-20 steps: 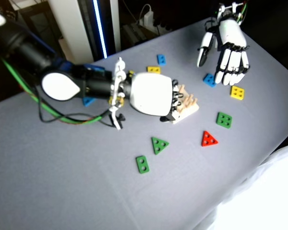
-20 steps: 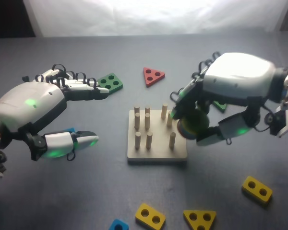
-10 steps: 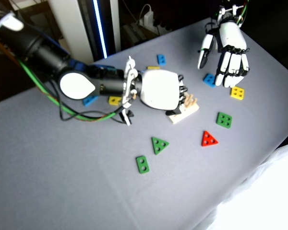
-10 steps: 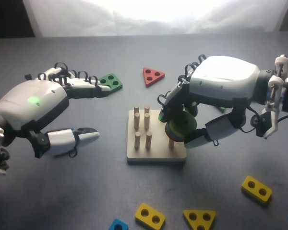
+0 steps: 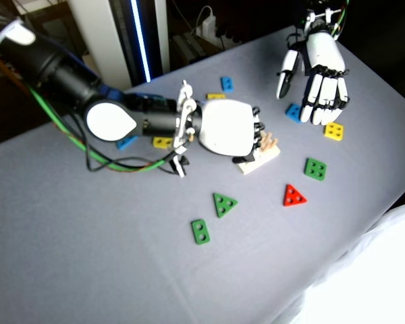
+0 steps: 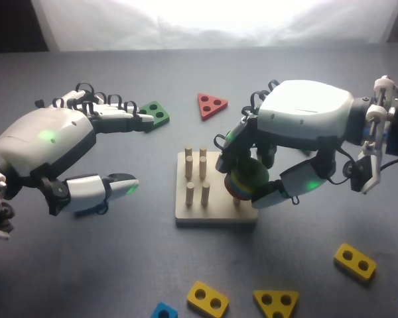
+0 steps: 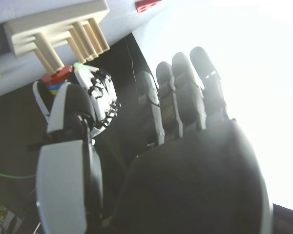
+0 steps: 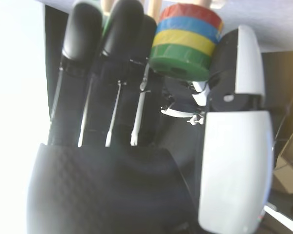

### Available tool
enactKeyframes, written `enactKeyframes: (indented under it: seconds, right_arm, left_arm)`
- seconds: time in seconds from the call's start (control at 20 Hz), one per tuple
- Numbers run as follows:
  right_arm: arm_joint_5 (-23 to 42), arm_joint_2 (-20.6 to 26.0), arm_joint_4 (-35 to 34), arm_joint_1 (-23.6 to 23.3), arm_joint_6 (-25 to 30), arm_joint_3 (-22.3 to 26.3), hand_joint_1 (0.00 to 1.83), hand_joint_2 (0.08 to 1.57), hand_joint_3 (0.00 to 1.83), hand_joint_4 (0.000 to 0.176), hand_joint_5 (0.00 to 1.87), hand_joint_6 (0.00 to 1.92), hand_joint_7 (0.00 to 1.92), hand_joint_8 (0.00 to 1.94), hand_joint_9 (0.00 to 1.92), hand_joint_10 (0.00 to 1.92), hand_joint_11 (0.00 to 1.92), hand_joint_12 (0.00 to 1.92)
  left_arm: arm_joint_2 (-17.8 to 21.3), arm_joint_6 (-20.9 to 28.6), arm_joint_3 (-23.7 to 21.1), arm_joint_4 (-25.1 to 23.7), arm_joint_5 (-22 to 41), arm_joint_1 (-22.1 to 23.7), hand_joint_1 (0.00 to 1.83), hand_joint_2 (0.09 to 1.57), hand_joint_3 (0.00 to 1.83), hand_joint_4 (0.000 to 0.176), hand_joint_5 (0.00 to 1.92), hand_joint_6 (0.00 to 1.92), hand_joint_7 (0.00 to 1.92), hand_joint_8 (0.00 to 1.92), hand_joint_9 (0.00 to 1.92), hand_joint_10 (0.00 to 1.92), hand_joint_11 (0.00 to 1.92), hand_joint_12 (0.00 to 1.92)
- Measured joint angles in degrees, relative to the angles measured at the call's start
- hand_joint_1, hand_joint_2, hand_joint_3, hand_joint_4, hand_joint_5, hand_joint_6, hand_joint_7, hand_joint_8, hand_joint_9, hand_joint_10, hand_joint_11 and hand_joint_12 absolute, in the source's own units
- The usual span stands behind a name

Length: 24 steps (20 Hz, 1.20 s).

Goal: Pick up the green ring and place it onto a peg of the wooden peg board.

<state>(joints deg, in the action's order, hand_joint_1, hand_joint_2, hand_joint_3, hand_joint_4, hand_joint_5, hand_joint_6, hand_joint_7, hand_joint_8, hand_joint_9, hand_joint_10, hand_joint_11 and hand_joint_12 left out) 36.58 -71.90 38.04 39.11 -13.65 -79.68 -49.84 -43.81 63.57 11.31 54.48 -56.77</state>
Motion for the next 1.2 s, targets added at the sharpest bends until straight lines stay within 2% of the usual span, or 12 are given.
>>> enactKeyframes:
  seconds: [0.15, 0.3, 0.35, 0.6, 0.65, 0.7, 0.8, 0.9, 0.95, 1.05, 1.1, 1.2]
  right_arm:
    - [-0.6, -0.3, 1.0, 0.0, 0.2, 0.0, 1.29, 1.01, 0.0, 0.0, 1.11, 0.69, 1.45, 0.23, 1.34, 0.22, 0.97, 0.99]
    - [-0.5, -0.3, 1.0, 0.0, 0.5, -0.5, 1.29, 1.01, 0.0, 0.0, 1.14, 0.62, 1.36, 0.44, 1.36, 0.18, 0.89, 1.1]
    - [-0.5, -0.3, 1.0, 0.0, 0.7, -0.8, 1.29, 1.0, 0.0, 0.0, 1.16, 0.56, 1.36, 0.48, 1.37, 0.2, 0.9, 1.14]
    - [-1.3, -0.6, 1.2, -0.4, 0.8, -1.4, 1.3, 1.0, 0.0, 0.0, 1.15, 0.59, 1.36, 0.46, 1.36, 0.25, 0.91, 1.17]
    - [-1.4, -0.6, 1.2, -0.4, 0.8, -1.4, 1.29, 1.05, 0.01, 0.0, 1.09, 0.56, 1.18, 0.88, 1.24, 0.51, 0.84, 1.4]
    - [-1.4, -0.6, 1.2, -0.4, 0.8, -1.4, 1.28, 1.07, 0.01, 0.0, 1.05, 0.59, 1.1, 1.04, 1.04, 0.88, 0.76, 1.55]
    - [-1.4, -0.6, 1.2, -0.4, 0.8, -1.4, 1.14, 0.91, 0.0, 0.0, 0.92, 0.07, 0.9, 0.36, 0.83, 0.63, 0.63, 1.23]
    - [-1.9, -0.7, 1.6, -0.4, 0.7, -1.4, 1.1, 0.91, 0.0, 0.0, 0.83, 0.0, 0.79, 0.09, 0.69, 0.42, 0.39, 1.27]
    - [-2.2, -0.7, 1.6, -0.4, 0.6, -1.4, 1.05, 0.9, 0.0, 0.0, 0.76, 0.0, 0.71, 0.04, 0.61, 0.38, 0.3, 1.27]
    - [-3.1, -0.7, 1.8, -0.7, 0.4, -1.4, 1.03, 0.89, 0.0, 0.0, 0.64, 0.0, 0.59, 0.0, 0.56, 0.19, 0.21, 1.06]
    - [-3.3, -0.7, 1.8, -0.8, 0.3, -1.4, 1.0, 0.89, 0.0, 0.0, 0.59, 0.0, 0.58, 0.0, 0.56, 0.13, 0.21, 1.01]
    - [-3.0, -0.7, 1.1, -1.1, 0.3, -1.4, 0.99, 0.89, 0.0, 0.0, 0.52, 0.0, 0.52, 0.0, 0.53, 0.02, 0.18, 0.87]
  left_arm:
    - [0.0, 0.0, 0.0, 0.1, -0.1, 0.0, 0.84, 1.12, 0.0, 0.055, 0.52, 0.0, 0.42, 0.0, 0.36, 0.0, 0.0, 0.93]
    - [0.0, 0.0, 0.0, 0.1, 0.0, 0.0, 0.86, 1.11, 0.0, 0.041, 0.52, 0.0, 0.42, 0.0, 0.35, 0.0, 0.0, 0.88]
    - [0.0, 0.0, 0.0, 0.2, -0.1, 0.0, 0.89, 1.11, 0.0, 0.025, 0.53, 0.0, 0.43, 0.0, 0.36, 0.01, 0.0, 0.87]
    - [0.0, 0.0, 0.0, 0.2, -0.1, 0.0, 0.85, 1.11, 0.0, 0.052, 0.53, 0.0, 0.43, 0.0, 0.36, 0.0, 0.0, 0.94]
    - [0.0, 0.0, 0.0, 0.1, -0.1, 0.0, 0.86, 1.11, 0.0, 0.04, 0.52, 0.0, 0.42, 0.0, 0.36, 0.0, 0.0, 0.94]
    - [0.0, 0.0, 0.0, 0.1, -0.1, 0.1, 0.87, 1.11, 0.0, 0.03, 0.53, 0.0, 0.43, 0.0, 0.38, 0.01, 0.0, 0.97]
    - [0.0, 0.0, 0.0, 0.1, -0.1, 0.1, 0.84, 1.11, 0.0, 0.037, 0.52, 0.0, 0.43, 0.0, 0.39, 0.0, 0.0, 0.95]
    - [0.0, 0.0, 0.0, 0.1, -0.1, 0.1, 0.83, 1.12, 0.0, 0.046, 0.52, 0.0, 0.43, 0.0, 0.39, 0.01, 0.0, 0.95]
    - [0.0, 0.0, 0.0, 0.2, -0.1, 0.1, 0.84, 1.11, 0.0, 0.03, 0.53, 0.0, 0.44, 0.0, 0.4, 0.0, 0.0, 0.98]
    - [0.0, 0.0, 0.0, 0.2, -0.1, 0.1, 0.84, 1.11, 0.0, 0.046, 0.53, 0.0, 0.43, 0.0, 0.38, 0.0, 0.0, 0.89]
    - [0.0, 0.0, 0.0, 0.1, -0.1, 0.1, 0.86, 1.11, 0.0, 0.036, 0.53, 0.0, 0.44, 0.01, 0.39, 0.01, 0.0, 0.88]
    - [0.0, 0.0, 0.0, 0.2, -0.1, 0.1, 0.83, 1.11, 0.0, 0.062, 0.53, 0.0, 0.43, 0.0, 0.37, 0.0, 0.0, 0.88]
